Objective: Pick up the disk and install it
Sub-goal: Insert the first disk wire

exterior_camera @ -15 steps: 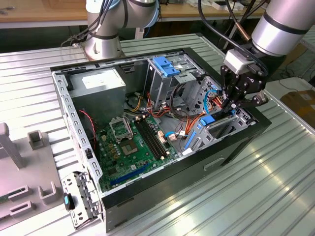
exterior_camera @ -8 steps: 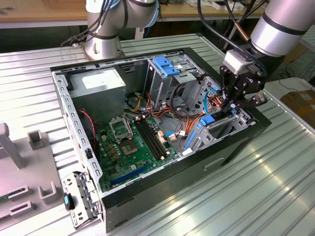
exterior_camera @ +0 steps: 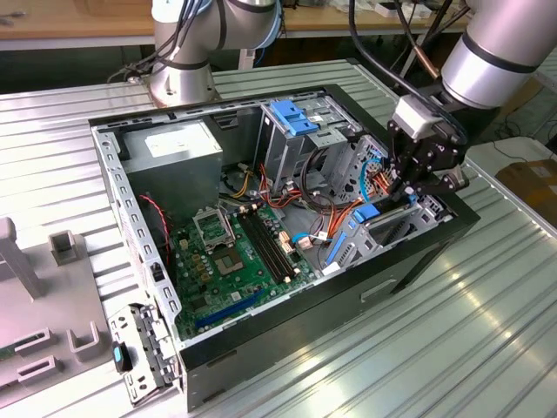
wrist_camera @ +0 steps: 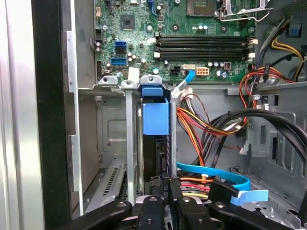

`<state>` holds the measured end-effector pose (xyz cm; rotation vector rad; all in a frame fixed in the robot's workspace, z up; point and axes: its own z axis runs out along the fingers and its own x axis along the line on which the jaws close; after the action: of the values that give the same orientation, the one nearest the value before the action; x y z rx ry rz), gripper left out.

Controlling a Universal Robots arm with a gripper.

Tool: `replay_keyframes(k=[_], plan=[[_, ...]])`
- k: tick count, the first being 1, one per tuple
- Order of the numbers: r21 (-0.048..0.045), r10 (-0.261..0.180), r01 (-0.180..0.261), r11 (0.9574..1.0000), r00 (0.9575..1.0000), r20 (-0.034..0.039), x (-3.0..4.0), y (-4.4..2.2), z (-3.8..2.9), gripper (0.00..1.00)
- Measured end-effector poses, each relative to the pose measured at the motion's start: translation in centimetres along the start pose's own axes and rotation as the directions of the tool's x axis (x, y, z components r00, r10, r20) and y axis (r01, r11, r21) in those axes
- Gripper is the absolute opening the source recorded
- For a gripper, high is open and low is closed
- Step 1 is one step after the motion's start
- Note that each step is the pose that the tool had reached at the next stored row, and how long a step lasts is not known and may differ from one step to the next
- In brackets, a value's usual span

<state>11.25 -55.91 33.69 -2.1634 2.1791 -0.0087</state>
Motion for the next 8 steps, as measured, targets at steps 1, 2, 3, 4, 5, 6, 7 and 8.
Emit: replay_keyframes(k=[1, 2, 3, 4, 5, 6, 7, 8], plan=[[0.0000, 0.000, 0.000, 1.0000, 1.0000, 0.0008, 0.03, 0.00, 0.05, 0.17], [0.0001, 0.000, 0.000, 1.0000, 1.0000, 0.0013, 0.04, 0.00, 0.08, 0.17], [0.0002, 0.000, 0.000, 1.0000, 1.0000, 0.0015, 0.04, -0.02, -0.09, 0.25], [0.0001, 0.000, 0.000, 1.0000, 1.0000, 0.0013, -0.01, -0.16, -1.02, 0.25], [0.0001, 0.000, 0.000, 1.0000, 1.0000, 0.0017, -0.01, -0.18, -1.11, 0.25], [0.0001, 0.000, 0.000, 1.0000, 1.0000, 0.0014, -0.01, -0.18, -1.13, 0.11], [0.0001, 0.000, 0.000, 1.0000, 1.0000, 0.0015, -0.01, -0.18, -1.13, 0.11], [0.0001, 0.000, 0.000, 1.0000, 1.0000, 0.0015, -0.01, -0.18, -1.14, 0.11]])
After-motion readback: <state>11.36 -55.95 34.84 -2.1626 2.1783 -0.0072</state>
